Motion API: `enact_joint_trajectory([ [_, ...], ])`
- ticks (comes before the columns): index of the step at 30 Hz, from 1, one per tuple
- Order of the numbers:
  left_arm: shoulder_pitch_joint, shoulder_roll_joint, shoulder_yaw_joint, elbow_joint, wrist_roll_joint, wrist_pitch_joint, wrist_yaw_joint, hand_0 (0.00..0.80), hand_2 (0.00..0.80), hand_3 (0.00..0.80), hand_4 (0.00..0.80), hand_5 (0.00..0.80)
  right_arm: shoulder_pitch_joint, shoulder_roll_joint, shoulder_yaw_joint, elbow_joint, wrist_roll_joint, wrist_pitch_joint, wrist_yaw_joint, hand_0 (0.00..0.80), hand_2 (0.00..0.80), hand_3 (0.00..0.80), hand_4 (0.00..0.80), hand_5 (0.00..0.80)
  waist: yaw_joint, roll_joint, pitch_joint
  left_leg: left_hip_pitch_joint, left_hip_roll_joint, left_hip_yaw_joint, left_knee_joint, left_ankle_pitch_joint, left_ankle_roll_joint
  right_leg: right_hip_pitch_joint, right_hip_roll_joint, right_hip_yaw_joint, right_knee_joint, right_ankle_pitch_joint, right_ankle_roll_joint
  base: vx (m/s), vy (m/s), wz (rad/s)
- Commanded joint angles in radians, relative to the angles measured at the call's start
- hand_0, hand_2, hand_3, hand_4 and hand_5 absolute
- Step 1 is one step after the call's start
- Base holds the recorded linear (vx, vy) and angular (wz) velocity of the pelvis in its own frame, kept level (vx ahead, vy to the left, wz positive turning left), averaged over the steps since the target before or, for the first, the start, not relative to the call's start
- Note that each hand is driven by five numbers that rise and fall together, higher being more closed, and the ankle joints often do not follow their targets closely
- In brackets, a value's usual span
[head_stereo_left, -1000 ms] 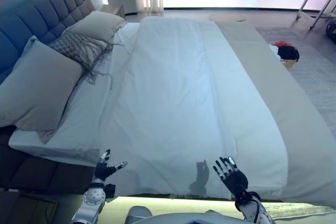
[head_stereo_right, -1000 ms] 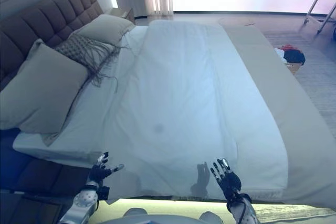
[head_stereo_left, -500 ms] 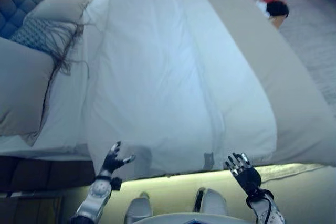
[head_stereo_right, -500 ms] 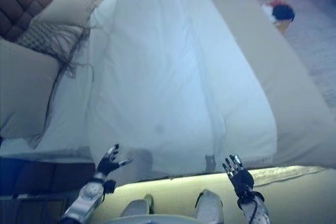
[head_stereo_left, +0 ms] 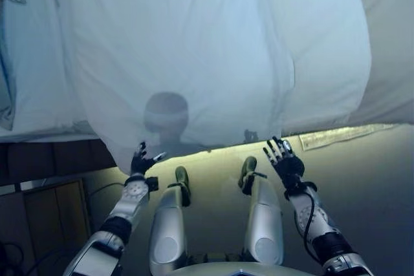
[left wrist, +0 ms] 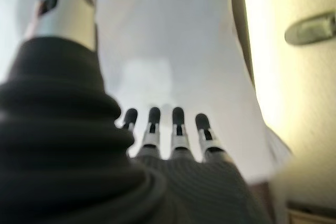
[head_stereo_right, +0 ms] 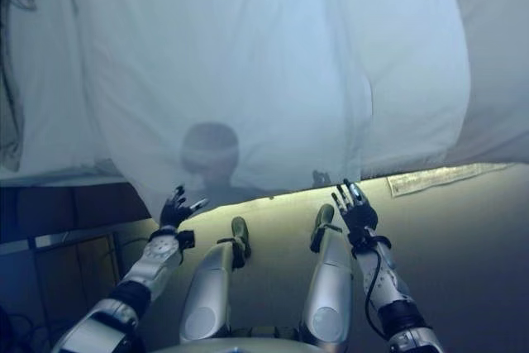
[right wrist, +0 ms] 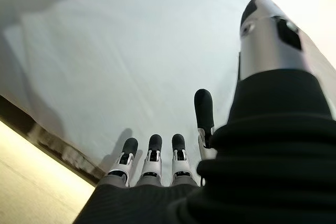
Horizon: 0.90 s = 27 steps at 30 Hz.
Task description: Make the bed neatly
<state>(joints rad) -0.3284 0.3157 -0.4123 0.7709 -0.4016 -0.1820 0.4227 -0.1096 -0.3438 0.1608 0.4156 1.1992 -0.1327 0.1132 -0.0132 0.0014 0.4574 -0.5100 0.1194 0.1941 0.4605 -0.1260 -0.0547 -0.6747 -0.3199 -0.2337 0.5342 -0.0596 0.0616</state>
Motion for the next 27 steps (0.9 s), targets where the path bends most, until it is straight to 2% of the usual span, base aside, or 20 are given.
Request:
enact_joint_trajectory([
  [1, -0.036, 0.014, -0.007, 0.005, 0.114, -0.015, 0.137, 0.000, 0.000, 0.000, 0.000, 0.000, -0.044, -0.022, 0.012, -0.066, 0.022, -0.065, 0.001, 0.000, 0.000, 0.000, 0.000, 0.000, 0.015, -0.028, 0.009, -0.065, 0.019, -0.067, -0.039, 0.075, 0.012, 0.065, -0.075, 0.005, -0.237, 0.240, 0.146, -0.111, 0.096, -0.28],
  [4, -0.046, 0.003, -0.015, 0.011, 0.144, -0.030, 0.163, 0.000, 0.000, 0.000, 0.000, 0.000, -0.069, -0.034, 0.019, -0.081, 0.013, -0.074, 0.002, 0.000, 0.000, 0.000, 0.000, 0.000, 0.017, -0.026, 0.019, -0.091, 0.013, -0.065, -0.047, 0.089, 0.009, 0.039, -0.072, 0.004, -0.239, 0.242, 0.147, -0.074, 0.103, -0.12],
  [8, -0.067, 0.005, -0.033, 0.000, 0.266, -0.009, 0.274, 0.000, 0.000, 0.000, 0.000, 0.000, -0.116, -0.052, 0.025, -0.103, -0.005, -0.096, -0.016, 0.000, 0.000, 0.000, 0.000, 0.000, 0.022, -0.020, 0.041, -0.138, 0.008, -0.066, -0.060, 0.111, 0.003, 0.004, -0.069, -0.002, -0.259, 0.253, 0.148, -0.080, 0.073, 0.00],
  [11, -0.085, 0.042, -0.074, -0.008, 0.457, 0.068, 0.402, 0.000, 0.000, 0.000, 0.000, 0.000, -0.141, -0.076, 0.027, -0.130, -0.011, -0.104, -0.030, 0.000, 0.000, 0.000, 0.000, 0.000, 0.026, -0.023, 0.052, -0.170, 0.014, -0.070, -0.054, 0.116, -0.002, -0.017, -0.068, -0.004, -0.266, 0.259, 0.150, -0.044, 0.040, -0.03],
  [14, -0.098, 0.087, -0.127, -0.023, 0.630, 0.176, 0.450, 0.000, 0.000, 0.000, 0.000, 0.000, -0.158, -0.109, 0.028, -0.153, -0.005, -0.108, -0.040, 0.000, 0.000, 0.000, 0.000, 0.000, 0.027, -0.026, 0.059, -0.187, 0.023, -0.073, -0.041, 0.112, -0.007, -0.028, -0.068, -0.002, -0.265, 0.260, 0.151, -0.002, 0.063, -0.01],
  [17, -0.087, 0.120, -0.166, -0.031, 0.700, 0.271, 0.454, 0.000, 0.000, 0.000, 0.000, 0.000, -0.179, -0.153, 0.022, -0.177, -0.007, -0.104, -0.056, 0.000, 0.000, 0.000, 0.000, 0.000, 0.027, -0.018, 0.062, -0.198, 0.029, -0.074, -0.029, 0.111, -0.012, -0.039, -0.075, 0.003, -0.257, 0.259, 0.153, 0.014, 0.100, -0.01],
  [20, -0.058, 0.135, -0.173, 0.000, 0.682, 0.335, 0.440, 0.000, 0.000, 0.000, 0.000, 0.000, -0.193, -0.204, 0.006, -0.190, -0.007, -0.089, -0.063, 0.000, 0.000, 0.000, 0.000, 0.000, 0.024, -0.001, 0.062, -0.207, 0.034, -0.072, -0.012, 0.108, -0.017, -0.056, -0.088, 0.017, -0.236, 0.249, 0.152, 0.019, 0.168, 0.00],
  [23, -0.018, 0.128, -0.165, 0.036, 0.664, 0.357, 0.394, 0.000, 0.000, 0.000, 0.000, 0.000, -0.203, -0.243, -0.016, -0.197, -0.013, -0.061, -0.065, 0.000, 0.000, 0.000, 0.000, 0.000, 0.024, 0.025, 0.055, -0.199, 0.033, -0.066, -0.012, 0.111, -0.022, -0.063, -0.100, 0.029, -0.220, 0.237, 0.153, 0.030, 0.173, -0.03],
  [27, 0.036, 0.106, -0.153, 0.071, 0.648, 0.336, 0.345, 0.000, 0.000, 0.000, 0.000, 0.000, -0.201, -0.280, -0.043, -0.206, -0.029, -0.019, -0.066, 0.000, 0.000, 0.000, 0.000, 0.000, 0.024, 0.062, 0.044, -0.176, 0.028, -0.056, -0.020, 0.114, -0.030, -0.061, -0.123, 0.040, -0.208, 0.228, 0.157, 0.042, 0.163, 0.01],
])
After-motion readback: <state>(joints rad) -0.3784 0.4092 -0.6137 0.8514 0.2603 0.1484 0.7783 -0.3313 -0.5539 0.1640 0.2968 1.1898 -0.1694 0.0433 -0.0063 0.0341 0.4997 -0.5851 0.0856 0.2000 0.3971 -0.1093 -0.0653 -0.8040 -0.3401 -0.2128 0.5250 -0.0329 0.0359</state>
